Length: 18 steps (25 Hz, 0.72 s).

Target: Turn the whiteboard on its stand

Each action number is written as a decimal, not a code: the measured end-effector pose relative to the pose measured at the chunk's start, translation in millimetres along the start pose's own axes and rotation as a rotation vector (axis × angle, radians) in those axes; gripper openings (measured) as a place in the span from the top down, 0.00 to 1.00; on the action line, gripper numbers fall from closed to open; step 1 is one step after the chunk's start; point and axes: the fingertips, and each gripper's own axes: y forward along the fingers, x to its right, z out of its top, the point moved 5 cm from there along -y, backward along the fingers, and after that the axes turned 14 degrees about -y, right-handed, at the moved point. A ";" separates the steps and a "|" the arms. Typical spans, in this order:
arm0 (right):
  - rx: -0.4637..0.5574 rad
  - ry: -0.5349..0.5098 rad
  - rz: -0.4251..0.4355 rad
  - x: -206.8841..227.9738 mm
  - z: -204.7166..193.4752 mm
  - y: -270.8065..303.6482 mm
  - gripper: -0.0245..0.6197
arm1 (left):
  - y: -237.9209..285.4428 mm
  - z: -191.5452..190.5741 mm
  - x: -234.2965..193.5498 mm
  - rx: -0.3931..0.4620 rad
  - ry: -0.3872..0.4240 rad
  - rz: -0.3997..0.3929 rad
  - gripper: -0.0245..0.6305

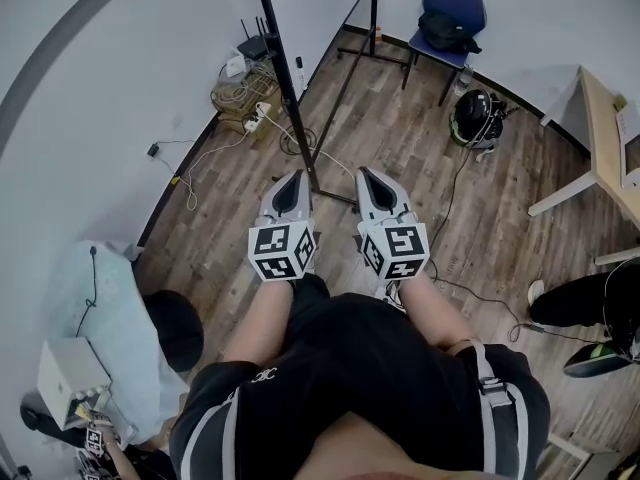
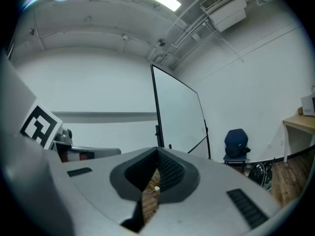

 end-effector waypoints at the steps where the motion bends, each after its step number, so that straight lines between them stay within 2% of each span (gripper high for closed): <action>1: -0.002 -0.006 -0.005 2.2 -0.5 4.6 0.95 | 5.7 2.0 -2.6 0.002 -0.001 -0.004 0.95; 8: -0.038 -0.002 -0.020 8.0 -3.1 58.5 0.95 | 48.1 15.3 -35.2 -0.026 -0.021 -0.023 0.95; 18: -0.091 -0.019 -0.054 -6.0 2.0 162.0 0.95 | 103.6 55.0 -117.8 -0.059 -0.046 -0.031 0.95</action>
